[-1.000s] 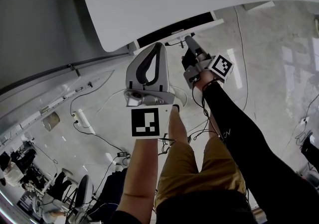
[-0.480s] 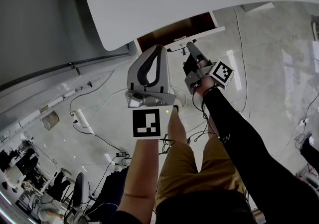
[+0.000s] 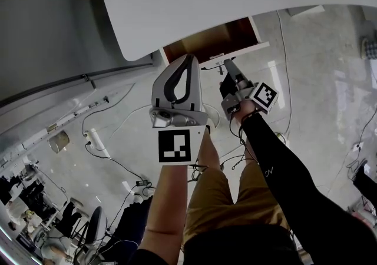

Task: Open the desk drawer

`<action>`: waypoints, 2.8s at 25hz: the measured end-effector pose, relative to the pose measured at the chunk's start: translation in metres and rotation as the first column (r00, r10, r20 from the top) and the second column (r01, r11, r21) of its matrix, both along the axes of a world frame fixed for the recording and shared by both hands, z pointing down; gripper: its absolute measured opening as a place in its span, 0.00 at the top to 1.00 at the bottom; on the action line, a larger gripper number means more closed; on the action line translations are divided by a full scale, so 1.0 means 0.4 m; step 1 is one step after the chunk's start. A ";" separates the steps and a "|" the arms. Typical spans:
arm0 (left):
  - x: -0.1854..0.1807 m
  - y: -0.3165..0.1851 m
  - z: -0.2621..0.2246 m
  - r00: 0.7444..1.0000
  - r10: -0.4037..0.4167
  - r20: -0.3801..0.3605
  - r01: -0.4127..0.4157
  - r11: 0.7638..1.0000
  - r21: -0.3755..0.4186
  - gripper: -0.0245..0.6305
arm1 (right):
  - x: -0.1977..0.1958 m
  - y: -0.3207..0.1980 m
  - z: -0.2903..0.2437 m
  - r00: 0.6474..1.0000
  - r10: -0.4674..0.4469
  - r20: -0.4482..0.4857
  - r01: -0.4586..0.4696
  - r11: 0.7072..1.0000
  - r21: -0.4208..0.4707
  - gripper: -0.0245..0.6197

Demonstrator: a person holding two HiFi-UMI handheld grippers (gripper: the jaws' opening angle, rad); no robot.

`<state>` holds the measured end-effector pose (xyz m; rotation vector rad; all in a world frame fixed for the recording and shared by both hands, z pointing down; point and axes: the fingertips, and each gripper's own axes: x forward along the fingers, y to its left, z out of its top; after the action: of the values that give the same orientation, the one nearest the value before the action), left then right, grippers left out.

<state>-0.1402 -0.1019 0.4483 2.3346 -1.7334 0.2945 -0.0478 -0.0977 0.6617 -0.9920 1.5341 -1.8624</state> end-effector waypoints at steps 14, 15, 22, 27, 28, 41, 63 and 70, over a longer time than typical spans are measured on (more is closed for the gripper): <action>0.017 0.006 0.002 1.000 -0.006 0.005 0.006 1.000 -0.005 0.95 | 0.026 0.040 -0.002 1.000 -0.015 -0.013 0.015 1.000 -0.022 0.93; 0.018 0.006 0.002 1.000 -0.006 0.005 0.006 1.000 -0.006 0.95 | 0.029 0.045 -0.002 1.000 -0.016 -0.014 0.015 1.000 -0.026 0.93; 0.014 0.008 0.000 1.000 -0.009 0.004 0.009 1.000 0.001 0.95 | 0.036 0.081 -0.001 1.000 -0.021 -0.018 0.020 0.999 -0.041 0.93; 0.019 0.013 0.001 1.000 -0.014 0.007 0.014 1.000 -0.003 0.95 | 0.049 0.098 -0.001 1.000 -0.024 -0.020 0.023 0.999 -0.048 0.93; 0.022 0.016 0.000 1.000 -0.014 0.008 0.014 1.000 -0.003 0.95 | 0.053 0.102 -0.003 0.999 -0.025 -0.020 0.023 0.999 -0.049 0.93; 0.018 0.017 0.008 1.000 -0.020 0.022 0.020 1.000 -0.015 0.95 | 0.079 0.128 -0.006 0.998 -0.041 -0.038 0.039 0.998 -0.055 0.93; 0.015 -0.003 0.066 1.000 -0.021 0.020 0.022 0.998 -0.056 0.95 | 0.064 0.140 0.001 0.996 -0.089 -0.021 0.088 0.993 -0.078 0.93; 0.012 0.005 0.074 1.000 -0.022 0.022 0.024 0.998 -0.066 0.95 | 0.068 0.165 -0.001 0.995 -0.096 -0.022 0.094 0.991 -0.093 0.93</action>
<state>-0.1352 -0.1001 0.4779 2.2717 -1.7313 0.3682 -0.0206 -0.0315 0.6614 -1.0034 1.5477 -2.0094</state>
